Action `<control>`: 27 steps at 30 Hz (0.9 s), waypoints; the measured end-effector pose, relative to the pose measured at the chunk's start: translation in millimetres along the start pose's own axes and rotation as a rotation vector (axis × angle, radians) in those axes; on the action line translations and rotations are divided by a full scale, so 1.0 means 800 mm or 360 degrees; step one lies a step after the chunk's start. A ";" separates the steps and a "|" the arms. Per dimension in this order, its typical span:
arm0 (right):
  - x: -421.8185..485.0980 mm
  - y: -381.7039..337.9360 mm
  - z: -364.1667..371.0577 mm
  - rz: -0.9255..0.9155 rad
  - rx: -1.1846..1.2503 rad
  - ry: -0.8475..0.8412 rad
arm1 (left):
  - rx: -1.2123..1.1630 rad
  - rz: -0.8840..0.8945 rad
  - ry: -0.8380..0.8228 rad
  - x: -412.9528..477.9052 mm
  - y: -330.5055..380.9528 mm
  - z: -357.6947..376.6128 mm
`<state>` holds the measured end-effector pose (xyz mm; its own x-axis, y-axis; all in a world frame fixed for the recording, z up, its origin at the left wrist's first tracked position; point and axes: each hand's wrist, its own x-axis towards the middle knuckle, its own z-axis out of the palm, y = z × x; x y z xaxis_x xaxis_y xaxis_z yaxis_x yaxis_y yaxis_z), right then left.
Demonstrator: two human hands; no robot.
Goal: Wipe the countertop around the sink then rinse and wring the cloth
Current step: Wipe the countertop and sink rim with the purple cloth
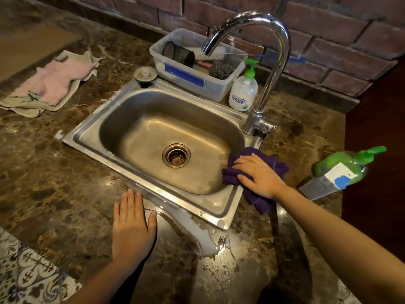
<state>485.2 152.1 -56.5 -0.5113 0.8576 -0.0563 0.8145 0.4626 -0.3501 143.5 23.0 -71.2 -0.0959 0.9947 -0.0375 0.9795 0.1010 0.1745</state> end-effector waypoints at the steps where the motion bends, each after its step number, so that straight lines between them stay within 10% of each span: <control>1: 0.006 0.009 -0.003 0.0023 -0.0015 0.0016 | 0.0012 -0.0004 -0.0002 0.000 -0.001 0.001; 10: 0.043 0.048 -0.006 0.0554 -0.0026 0.0244 | 0.0025 -0.0007 -0.0006 0.001 -0.005 0.004; 27: -0.053 -0.075 0.052 0.0231 0.0054 0.0289 | -0.0056 0.0040 0.0050 -0.003 -0.004 0.004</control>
<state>446.7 78.4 -71.8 -0.3291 0.9424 0.0595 0.8646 0.3261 -0.3822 140.8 20.5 -75.0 -0.0773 0.9970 -0.0018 0.9748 0.0760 0.2096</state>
